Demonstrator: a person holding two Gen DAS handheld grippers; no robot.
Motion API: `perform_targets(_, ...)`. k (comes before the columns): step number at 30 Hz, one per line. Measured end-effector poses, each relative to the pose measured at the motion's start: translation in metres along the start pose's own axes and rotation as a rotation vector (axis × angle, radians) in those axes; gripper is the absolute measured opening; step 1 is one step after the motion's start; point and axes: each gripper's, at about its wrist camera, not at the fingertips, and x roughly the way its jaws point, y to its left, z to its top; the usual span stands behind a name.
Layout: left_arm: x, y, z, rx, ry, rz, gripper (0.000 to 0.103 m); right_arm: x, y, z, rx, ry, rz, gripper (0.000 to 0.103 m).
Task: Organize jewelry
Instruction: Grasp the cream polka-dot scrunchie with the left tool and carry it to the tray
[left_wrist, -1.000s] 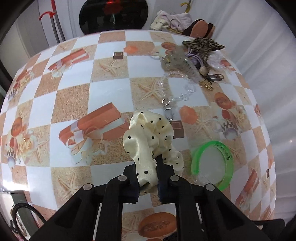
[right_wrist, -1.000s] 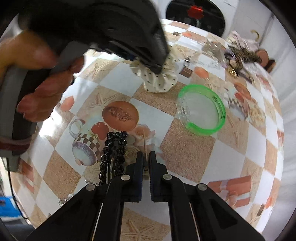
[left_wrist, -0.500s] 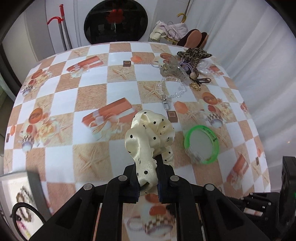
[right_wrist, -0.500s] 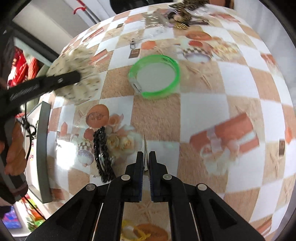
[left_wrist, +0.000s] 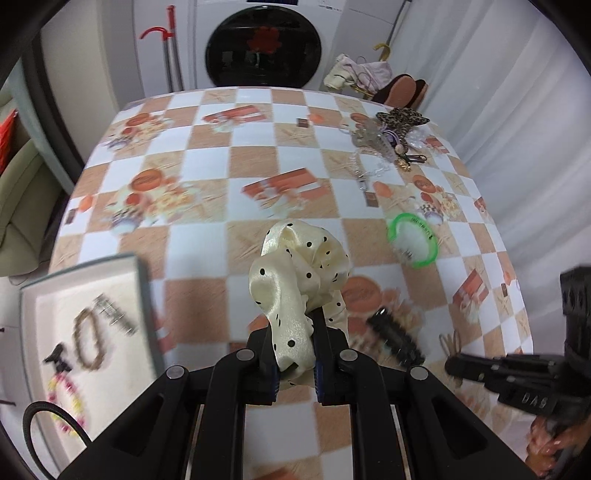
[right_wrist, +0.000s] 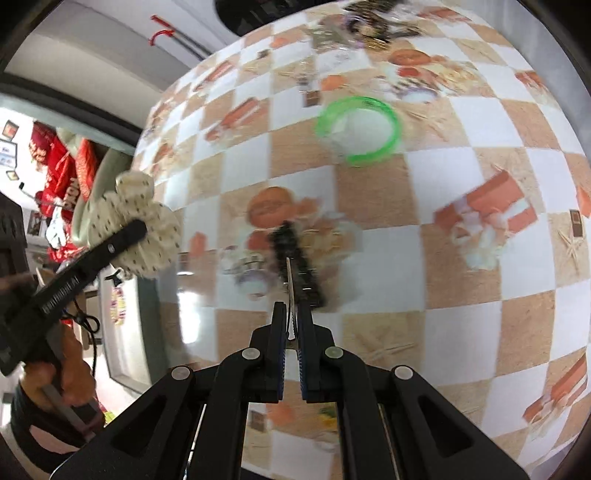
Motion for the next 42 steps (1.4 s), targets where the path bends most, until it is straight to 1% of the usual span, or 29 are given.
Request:
perform_targets(5,-0.023,0.029,-0.023,-0.05,0.003,0.019,0.018,0.003,0.039,-0.004,-0.056,0.013,0.041,0.006)
perform_targets(9,-0.037,0.055,-0.042,-0.099,0.005,0.044,0.018,0.015,0.077,-0.004,-0.11,0.039,0.077,0.006)
perform_targets(15,-0.056,0.105,-0.075,-0.193,0.016,0.103,0.018,0.038,0.132,-0.005,-0.174,0.082,0.14,0.006)
perform_targets(20,-0.066,0.138,-0.101,-0.261,0.026,0.15,0.018,0.057,0.176,-0.007,-0.251,0.115,0.164,0.006)
perform_targets(26,-0.073,0.167,-0.131,-0.317,0.043,0.194,0.018,0.084,0.225,-0.015,-0.315,0.185,0.207,0.006)
perform_targets(31,-0.069,0.183,-0.156,-0.344,0.082,0.22,0.018,0.109,0.242,-0.037,-0.358,0.264,0.18,0.006)
perform_targets(36,-0.058,0.19,-0.171,-0.342,0.118,0.257,0.018,0.14,0.242,-0.066,-0.401,0.342,0.113,0.006)
perform_targets(42,-0.05,0.196,-0.181,-0.346,0.138,0.282,0.019,0.166,0.243,-0.083,-0.445,0.375,0.056,0.006)
